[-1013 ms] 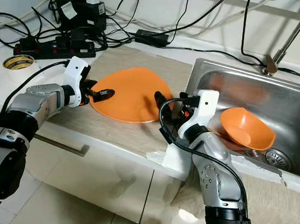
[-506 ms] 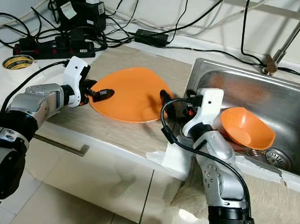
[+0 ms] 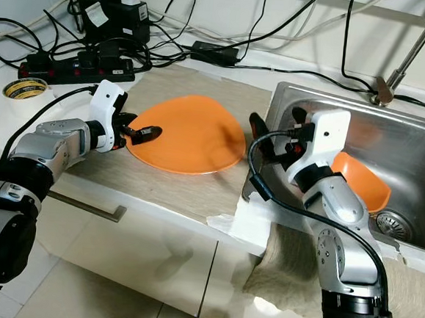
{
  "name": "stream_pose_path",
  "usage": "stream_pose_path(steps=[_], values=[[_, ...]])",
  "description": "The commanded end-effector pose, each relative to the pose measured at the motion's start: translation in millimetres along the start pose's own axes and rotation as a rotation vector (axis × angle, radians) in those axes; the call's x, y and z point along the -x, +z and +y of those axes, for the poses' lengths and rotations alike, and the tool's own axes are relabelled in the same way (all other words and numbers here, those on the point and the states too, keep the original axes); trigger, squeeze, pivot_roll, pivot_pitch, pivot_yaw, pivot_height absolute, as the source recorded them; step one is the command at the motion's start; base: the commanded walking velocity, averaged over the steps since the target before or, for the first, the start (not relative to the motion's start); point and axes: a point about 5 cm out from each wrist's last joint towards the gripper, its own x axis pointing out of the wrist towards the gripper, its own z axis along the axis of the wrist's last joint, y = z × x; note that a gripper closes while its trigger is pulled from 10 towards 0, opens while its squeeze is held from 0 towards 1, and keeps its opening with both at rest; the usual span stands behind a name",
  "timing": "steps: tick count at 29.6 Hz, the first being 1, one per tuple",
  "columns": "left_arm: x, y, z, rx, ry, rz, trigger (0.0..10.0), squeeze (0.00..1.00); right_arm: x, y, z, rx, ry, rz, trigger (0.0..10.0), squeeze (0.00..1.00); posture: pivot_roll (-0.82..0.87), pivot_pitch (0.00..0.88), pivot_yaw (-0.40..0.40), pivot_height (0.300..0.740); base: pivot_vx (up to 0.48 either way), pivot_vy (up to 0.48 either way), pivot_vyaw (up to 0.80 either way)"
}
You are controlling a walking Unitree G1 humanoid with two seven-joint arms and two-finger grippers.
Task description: Kitchen organization
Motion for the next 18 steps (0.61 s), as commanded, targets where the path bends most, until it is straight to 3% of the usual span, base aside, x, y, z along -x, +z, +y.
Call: stream_pose_path(steps=[1,18], values=[[1.2,-20.5,1.9,0.039,0.018,0.065,10.0,0.0,2.2,-0.3,-4.0,0.017,-0.009,0.008,10.0,0.0,-0.05,0.0,0.006,0.74,0.0,0.0,0.0],[4.1,-34.1,4.7,0.084,0.044,0.068,10.0,0.0,6.2,-10.1,-1.5,-0.028,-0.004,0.046,10.0,0.0,-0.05,0.0,0.001,0.74,0.0,0.0,0.0]])
